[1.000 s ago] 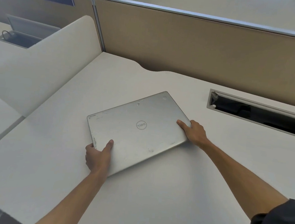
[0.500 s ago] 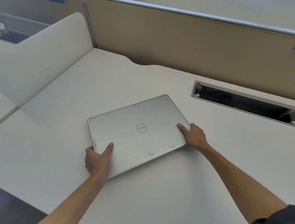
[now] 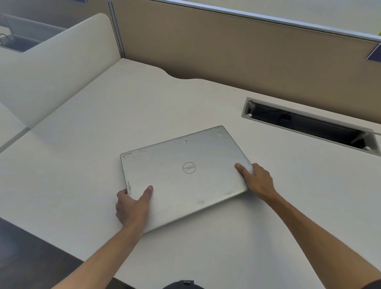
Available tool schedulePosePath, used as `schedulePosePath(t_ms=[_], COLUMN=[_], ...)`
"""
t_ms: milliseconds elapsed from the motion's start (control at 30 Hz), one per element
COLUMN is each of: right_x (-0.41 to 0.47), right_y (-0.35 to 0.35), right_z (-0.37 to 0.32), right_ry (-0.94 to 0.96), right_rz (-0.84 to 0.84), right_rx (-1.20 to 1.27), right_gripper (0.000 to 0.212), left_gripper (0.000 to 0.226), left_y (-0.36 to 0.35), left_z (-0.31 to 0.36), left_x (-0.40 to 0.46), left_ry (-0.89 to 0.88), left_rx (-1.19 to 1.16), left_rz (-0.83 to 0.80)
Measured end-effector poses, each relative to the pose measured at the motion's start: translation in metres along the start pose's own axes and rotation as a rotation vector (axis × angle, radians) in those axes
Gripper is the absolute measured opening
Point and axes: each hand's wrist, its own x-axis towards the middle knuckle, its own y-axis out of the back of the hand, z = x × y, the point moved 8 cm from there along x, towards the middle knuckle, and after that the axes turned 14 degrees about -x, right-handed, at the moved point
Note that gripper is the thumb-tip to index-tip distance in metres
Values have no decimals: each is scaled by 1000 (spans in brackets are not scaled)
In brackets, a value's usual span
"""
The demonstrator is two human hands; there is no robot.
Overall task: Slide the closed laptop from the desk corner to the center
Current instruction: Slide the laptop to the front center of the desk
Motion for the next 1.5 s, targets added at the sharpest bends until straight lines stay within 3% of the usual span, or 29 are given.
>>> schedulePosePath(t_ms=[767,1000,1167,1500], right_x=[-21,-19,-20,-20], right_y=[5,8,13,19], right_z=[15,12,8,3], right_ry=[43,142,181,211], right_rz=[30,71,84,121], right_rx=[-63,-305,-421,-548], right_gripper=[59,55,58,61], left_gripper=[76,63,75,81], left_y=[2,-1,3,-3], left_z=[-12,7,23,42], left_x=[-14,-13,-12,-10], left_ry=[-1,-272,-460,-573], left_rx=[99,541,827,1184], left_rz=[-43,-143,-128,-152])
